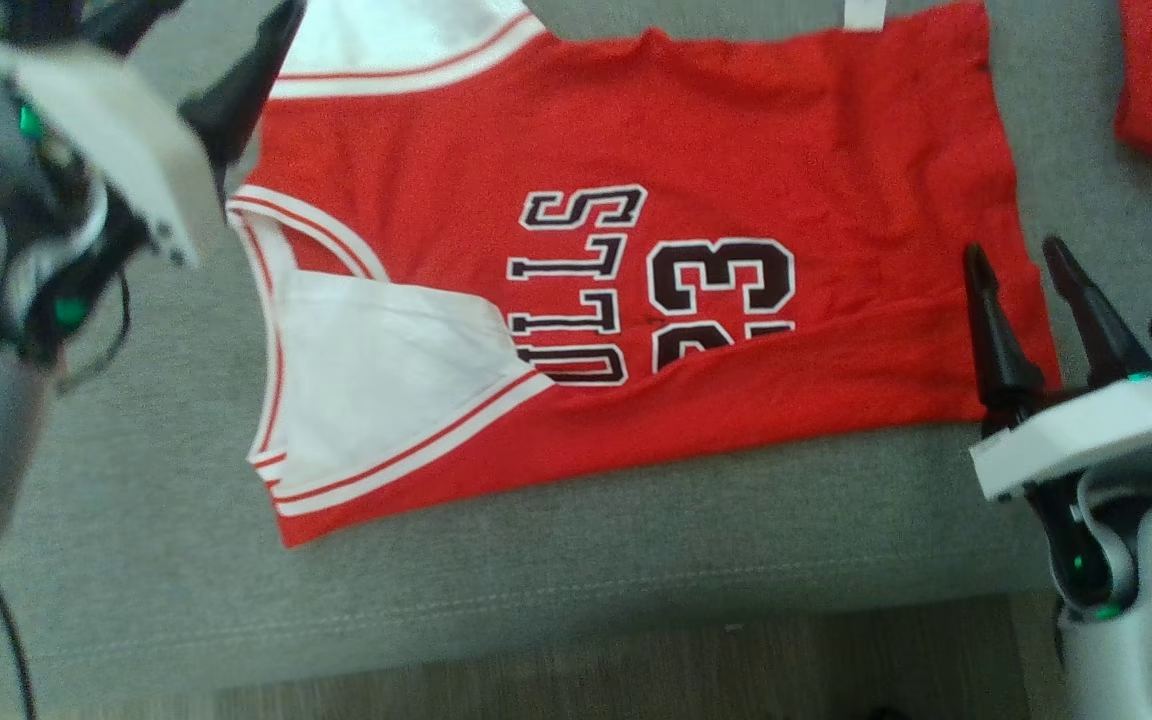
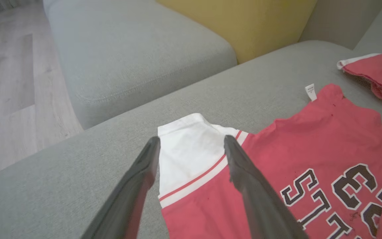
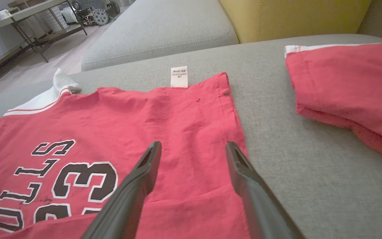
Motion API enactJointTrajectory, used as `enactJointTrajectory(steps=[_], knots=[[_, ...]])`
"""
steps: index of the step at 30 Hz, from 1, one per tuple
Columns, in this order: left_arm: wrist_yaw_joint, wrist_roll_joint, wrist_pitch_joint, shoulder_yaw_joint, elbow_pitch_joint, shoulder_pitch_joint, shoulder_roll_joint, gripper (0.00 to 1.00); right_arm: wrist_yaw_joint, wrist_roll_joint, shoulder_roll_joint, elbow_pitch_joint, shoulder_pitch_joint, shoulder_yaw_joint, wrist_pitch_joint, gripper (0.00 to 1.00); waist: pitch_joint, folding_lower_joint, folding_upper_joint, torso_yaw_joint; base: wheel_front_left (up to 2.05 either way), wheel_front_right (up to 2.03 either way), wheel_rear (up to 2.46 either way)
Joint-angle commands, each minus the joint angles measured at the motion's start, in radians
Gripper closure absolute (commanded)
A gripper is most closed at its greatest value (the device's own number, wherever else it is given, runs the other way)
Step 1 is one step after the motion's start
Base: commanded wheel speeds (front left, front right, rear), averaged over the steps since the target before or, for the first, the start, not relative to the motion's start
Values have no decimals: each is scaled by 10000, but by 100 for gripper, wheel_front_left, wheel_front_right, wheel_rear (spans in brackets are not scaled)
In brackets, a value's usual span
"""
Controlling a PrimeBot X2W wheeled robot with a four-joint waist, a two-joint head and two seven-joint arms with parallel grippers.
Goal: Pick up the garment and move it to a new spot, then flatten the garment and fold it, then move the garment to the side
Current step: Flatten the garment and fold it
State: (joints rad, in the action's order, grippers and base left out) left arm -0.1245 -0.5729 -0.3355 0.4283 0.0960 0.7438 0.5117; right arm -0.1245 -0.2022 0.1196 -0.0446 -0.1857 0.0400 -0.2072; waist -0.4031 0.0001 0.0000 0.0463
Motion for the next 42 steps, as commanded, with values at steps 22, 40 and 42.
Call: enactJointTrajectory(steps=[22, 40, 42], knots=[[-60, -1071, -224, 3572, 4941, 6226, 1645, 0, -62, -624, 0, 73, -1507, 970, 916, 0, -2746, -1, 0, 1922, 0, 0, 0], [-61, -2120, -853, 4734, 5632, 6898, 2006, 0, -62, -787, 57, -49, -1654, 1076, 1146, 0, -2872, -1, 0, 2361, 0, 0, 0], [-61, -2408, -1120, 4928, 5517, 6868, 2056, 0, -62, -796, 69, -36, -1677, 1041, 1143, 0, -2870, -1, 0, 2358, 0, 0, 0]])
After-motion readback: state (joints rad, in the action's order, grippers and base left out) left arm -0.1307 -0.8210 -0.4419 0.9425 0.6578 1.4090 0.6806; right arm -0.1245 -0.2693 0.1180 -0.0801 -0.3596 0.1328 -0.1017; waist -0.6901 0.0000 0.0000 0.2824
